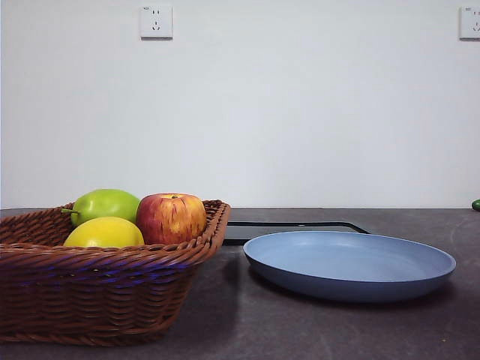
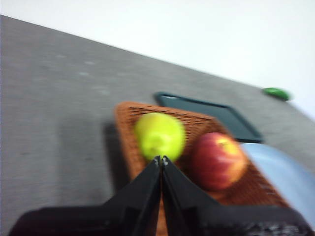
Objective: Take the lemon from the basket,put the lemon in the plate,hand out the plate
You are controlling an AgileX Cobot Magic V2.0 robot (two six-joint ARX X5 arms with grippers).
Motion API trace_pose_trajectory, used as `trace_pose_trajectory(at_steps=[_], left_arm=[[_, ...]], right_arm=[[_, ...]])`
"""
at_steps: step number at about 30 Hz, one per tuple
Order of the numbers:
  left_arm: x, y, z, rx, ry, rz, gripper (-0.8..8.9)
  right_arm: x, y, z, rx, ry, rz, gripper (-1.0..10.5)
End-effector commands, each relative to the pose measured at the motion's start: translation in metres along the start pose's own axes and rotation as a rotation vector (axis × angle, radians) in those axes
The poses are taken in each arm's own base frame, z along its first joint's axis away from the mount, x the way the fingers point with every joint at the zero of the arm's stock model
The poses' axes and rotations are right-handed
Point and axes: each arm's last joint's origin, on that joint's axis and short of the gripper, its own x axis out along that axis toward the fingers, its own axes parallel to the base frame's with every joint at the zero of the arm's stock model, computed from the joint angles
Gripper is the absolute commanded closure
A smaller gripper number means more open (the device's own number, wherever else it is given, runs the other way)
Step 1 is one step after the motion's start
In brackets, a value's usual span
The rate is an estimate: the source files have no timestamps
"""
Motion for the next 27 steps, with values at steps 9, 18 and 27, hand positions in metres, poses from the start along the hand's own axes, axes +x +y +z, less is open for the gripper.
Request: trace_pose_trajectory(at_steps=[9, 18, 27], left_arm=[[-0.010, -0.016, 0.024, -0.100, -0.002, -0.096, 8.07], [-0.020, -0.035, 0.068, -0.069, 0.056, -0.054, 8.06], [-0.008, -0.045, 0.106, 0.002, 0.191, -0.026, 8.07]], right_arm=[[-0.010, 0.014, 0.021, 0.085, 0.108, 0.051, 9.4], [-0.012, 0.036, 0.065, 0.024, 0.198, 0.010, 9.4], [0.009, 0.054, 0.102, -0.067, 0.339, 0.025, 9.4]])
